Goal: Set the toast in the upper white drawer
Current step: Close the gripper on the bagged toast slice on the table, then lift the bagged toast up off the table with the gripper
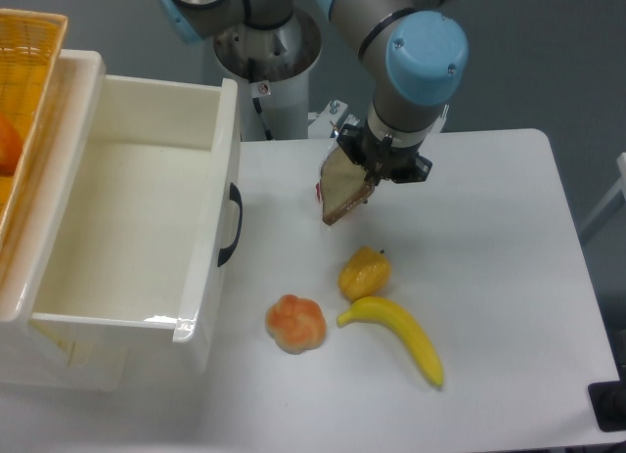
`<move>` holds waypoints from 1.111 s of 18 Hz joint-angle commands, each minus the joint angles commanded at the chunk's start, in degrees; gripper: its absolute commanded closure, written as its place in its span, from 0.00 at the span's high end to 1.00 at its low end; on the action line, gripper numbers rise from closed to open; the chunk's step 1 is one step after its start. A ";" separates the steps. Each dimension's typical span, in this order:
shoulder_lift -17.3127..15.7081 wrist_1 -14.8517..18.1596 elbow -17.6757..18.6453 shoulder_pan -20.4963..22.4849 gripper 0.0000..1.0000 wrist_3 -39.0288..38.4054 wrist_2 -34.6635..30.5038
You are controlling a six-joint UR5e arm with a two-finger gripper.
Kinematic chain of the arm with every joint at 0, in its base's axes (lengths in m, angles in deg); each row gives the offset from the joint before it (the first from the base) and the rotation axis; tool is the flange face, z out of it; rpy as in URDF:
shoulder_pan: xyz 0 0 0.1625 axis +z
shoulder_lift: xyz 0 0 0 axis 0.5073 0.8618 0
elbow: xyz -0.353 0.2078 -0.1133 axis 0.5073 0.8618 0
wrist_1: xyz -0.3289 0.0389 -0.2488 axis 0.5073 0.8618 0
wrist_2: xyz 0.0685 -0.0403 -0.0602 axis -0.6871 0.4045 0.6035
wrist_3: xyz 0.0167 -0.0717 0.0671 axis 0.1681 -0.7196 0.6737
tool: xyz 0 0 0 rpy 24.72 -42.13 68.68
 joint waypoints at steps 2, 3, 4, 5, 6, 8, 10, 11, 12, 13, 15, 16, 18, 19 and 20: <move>-0.09 0.00 0.44 0.17 0.00 0.00 0.17; 0.00 -0.09 0.18 0.18 0.00 0.00 0.18; -0.09 0.00 -0.26 0.18 0.00 0.00 0.09; 0.00 0.00 -0.44 0.18 0.00 -0.09 0.00; 0.00 0.00 -0.44 0.26 0.00 0.00 0.00; 0.00 0.17 -1.05 0.26 0.00 -0.09 0.09; 0.00 0.70 -1.58 0.26 0.00 -0.09 0.09; 0.00 0.70 -1.58 0.44 0.00 -0.17 0.09; 0.00 0.70 -1.58 0.70 0.00 -0.09 0.09; -0.09 0.79 -1.50 0.96 0.00 -0.17 0.00; -0.79 0.88 -1.49 1.40 0.00 -0.52 0.00; -1.49 0.97 -1.49 1.93 0.00 -0.79 0.17; -2.11 1.75 -1.58 2.37 0.00 -1.05 0.18; -2.81 2.37 -1.58 2.81 0.00 -1.14 0.18; -3.33 2.81 -1.58 3.42 0.00 -1.14 0.09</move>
